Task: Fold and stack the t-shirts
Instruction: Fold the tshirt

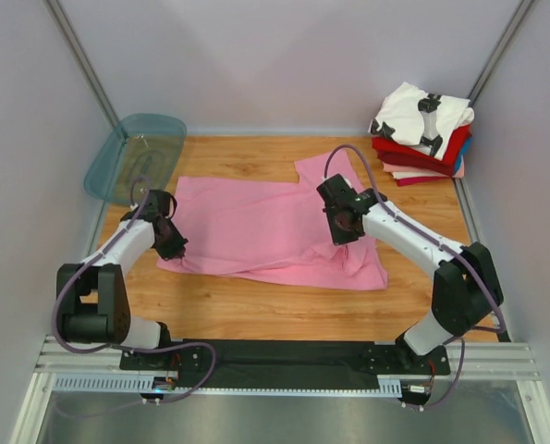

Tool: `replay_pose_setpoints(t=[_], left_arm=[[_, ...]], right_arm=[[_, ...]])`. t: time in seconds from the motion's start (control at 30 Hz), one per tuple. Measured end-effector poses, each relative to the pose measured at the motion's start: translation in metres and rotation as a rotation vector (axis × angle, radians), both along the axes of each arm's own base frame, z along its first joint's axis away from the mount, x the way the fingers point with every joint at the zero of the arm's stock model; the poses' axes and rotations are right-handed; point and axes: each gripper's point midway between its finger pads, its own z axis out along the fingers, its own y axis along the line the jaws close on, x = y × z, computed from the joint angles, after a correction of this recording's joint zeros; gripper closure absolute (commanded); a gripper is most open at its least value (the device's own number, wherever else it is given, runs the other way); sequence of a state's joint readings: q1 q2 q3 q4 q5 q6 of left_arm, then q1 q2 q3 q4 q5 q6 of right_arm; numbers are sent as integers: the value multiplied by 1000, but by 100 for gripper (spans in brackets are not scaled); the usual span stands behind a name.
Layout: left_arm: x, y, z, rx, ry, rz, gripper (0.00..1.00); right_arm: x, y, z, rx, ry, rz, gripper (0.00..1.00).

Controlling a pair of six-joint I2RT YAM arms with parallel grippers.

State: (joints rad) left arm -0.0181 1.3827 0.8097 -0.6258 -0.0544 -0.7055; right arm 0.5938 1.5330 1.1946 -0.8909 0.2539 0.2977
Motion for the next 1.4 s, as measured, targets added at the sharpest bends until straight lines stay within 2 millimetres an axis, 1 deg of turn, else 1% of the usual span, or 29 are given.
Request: replay_pose_setpoints(t=[0.13, 0.2, 0.23, 0.27, 0.33, 0.37, 0.4, 0.43, 0.47, 0.5, 0.53, 0.57, 0.63, 0.67, 0.73, 0.77, 0.83, 0.87, 0.93, 0.97, 1.0, 1.03, 1.1, 1.13, 1.2, 1.27, 1.3, 1.33, 1.4], left_arm=[[10, 1, -8, 3, 34, 5, 93], [20, 2, -9, 6, 42, 8, 92], [26, 2, -8, 7, 45, 10, 92], [31, 2, -7, 8, 45, 11, 91], [46, 4, -4, 15, 45, 14, 88], [54, 5, -3, 17, 47, 16, 71], [61, 6, 0, 17, 43, 13, 61], [68, 7, 3, 13, 34, 15, 55], [73, 9, 6, 10, 25, 19, 42], [77, 10, 9, 5, 17, 18, 36], [78, 11, 13, 2, 10, 23, 35], [80, 12, 17, 0, 1, 26, 27], [78, 13, 25, 3, -12, 28, 26], [76, 14, 31, 9, -26, 30, 26], [71, 16, 47, 22, -63, 34, 27], [67, 17, 57, 31, -98, 38, 30], [58, 20, 72, 47, -152, 46, 33], [53, 20, 77, 53, -183, 47, 36], [38, 18, 78, 54, -212, 44, 41], [31, 14, 74, 53, -226, 33, 49], [24, 10, 66, 48, -225, 23, 54], [17, 6, 57, 45, -217, 8, 64], [5, -1, 39, 34, -182, -23, 71], [-1, -3, 29, 28, -159, -32, 74], [-8, -5, 18, 21, -132, -41, 75], [-10, -7, 13, 13, -127, -47, 77], [-10, -9, 12, 7, -131, -52, 78], [-9, -10, 12, 4, -135, -56, 79], [-10, -13, 14, -6, -146, -65, 79]], right_arm=[[18, -5, -18, -33, 38, -37, 98], [32, -8, -28, -45, 55, -66, 89], [40, -9, -32, -51, 63, -77, 75], [48, -13, -35, -52, 65, -101, 66], [68, -19, -37, -61, 61, -137, 44], [81, -21, -37, -63, 53, -154, 30], [92, -23, -37, -66, 41, -169, 28], [103, -26, -35, -74, 30, -180, 26], [111, -30, -34, -82, 21, -192, 24], [117, -33, -31, -86, 9, -203, 24], [122, -38, -27, -93, -2, -217, 23], [125, -40, -23, -97, -12, -225, 23], [130, -46, -12, -104, -43, -244, 23], [129, -48, -7, -106, -54, -248, 23], [125, -50, 5, -103, -79, -253, 23], [120, -49, 11, -96, -102, -252, 24], [99, -48, 24, -75, -124, -239, 27], [87, -45, 30, -53, -140, -227, 31], [60, -34, 40, 28, -169, -192, 39], [48, -28, 42, 69, -174, -174, 46], [38, -22, 42, 104, -172, -159, 51], [27, -14, 38, 160, -166, -138, 61], [9, -7, 22, 216, -116, -119, 70], [2, -3, 9, 242, -84, -113, 78], [-15, -1, -17, 255, -1, -110, 80], [-31, 0, -41, 256, 83, -111, 81], [-36, 0, -50, 255, 116, -112, 81], [-39, 2, -55, 258, 136, -112, 81], [-37, 6, -63, 263, 159, -108, 81]])
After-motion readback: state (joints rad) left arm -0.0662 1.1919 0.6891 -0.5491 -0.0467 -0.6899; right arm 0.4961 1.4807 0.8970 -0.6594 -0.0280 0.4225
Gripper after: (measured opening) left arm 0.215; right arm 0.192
